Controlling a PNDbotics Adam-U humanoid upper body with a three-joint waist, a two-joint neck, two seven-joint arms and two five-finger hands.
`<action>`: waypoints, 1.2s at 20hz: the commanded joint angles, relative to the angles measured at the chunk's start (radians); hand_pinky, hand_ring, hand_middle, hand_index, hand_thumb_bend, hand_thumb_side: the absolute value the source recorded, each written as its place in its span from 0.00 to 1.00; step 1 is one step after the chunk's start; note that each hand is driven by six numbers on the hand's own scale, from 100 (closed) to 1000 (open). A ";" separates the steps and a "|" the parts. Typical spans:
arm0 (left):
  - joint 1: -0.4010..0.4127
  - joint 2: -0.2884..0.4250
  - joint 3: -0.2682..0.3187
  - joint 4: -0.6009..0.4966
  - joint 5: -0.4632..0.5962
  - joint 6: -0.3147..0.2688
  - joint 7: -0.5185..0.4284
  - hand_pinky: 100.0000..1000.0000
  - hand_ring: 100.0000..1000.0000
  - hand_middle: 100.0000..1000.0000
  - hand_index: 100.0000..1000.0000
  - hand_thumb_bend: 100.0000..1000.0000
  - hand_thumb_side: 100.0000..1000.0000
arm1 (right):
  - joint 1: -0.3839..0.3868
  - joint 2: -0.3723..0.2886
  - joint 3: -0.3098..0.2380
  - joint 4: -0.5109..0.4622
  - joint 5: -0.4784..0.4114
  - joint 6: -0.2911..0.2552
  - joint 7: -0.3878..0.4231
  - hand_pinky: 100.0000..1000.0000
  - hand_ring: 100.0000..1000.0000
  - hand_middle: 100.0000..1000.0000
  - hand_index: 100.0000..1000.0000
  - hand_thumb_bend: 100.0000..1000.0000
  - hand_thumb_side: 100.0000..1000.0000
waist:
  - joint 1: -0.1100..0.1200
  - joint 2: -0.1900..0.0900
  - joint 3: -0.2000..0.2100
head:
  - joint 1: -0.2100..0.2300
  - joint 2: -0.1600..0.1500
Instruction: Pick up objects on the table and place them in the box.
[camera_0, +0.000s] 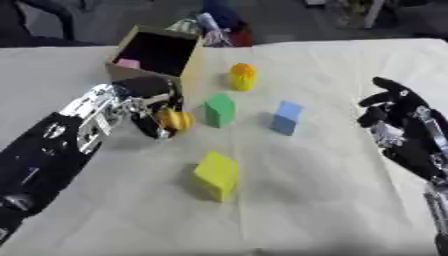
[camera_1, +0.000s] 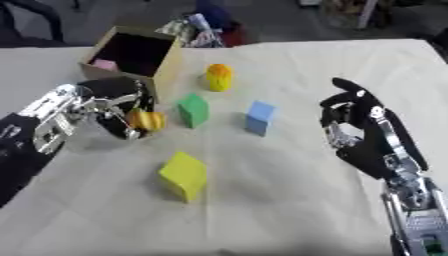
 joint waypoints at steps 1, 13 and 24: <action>-0.056 0.071 0.058 -0.051 0.064 0.043 -0.016 0.34 0.29 0.33 0.49 0.13 0.01 | -0.008 -0.012 -0.001 -0.009 -0.005 0.001 0.002 0.51 0.52 0.60 0.91 0.00 0.41 | 0.006 -0.029 0.001 | -0.002 0.005; -0.302 -0.140 0.363 0.540 -0.290 0.243 0.270 0.44 0.35 0.39 0.57 0.12 0.00 | -0.018 -0.009 0.043 0.000 -0.032 -0.002 0.038 0.51 0.51 0.59 0.91 0.00 0.39 | 0.003 -0.017 -0.068 | 0.040 0.005; -0.337 -0.159 0.445 0.666 -0.389 0.340 0.390 0.84 0.82 0.85 0.93 0.44 0.62 | -0.034 -0.011 0.057 0.005 -0.048 -0.002 0.056 0.51 0.51 0.59 0.91 0.00 0.39 | 0.002 0.003 -0.131 | 0.070 0.005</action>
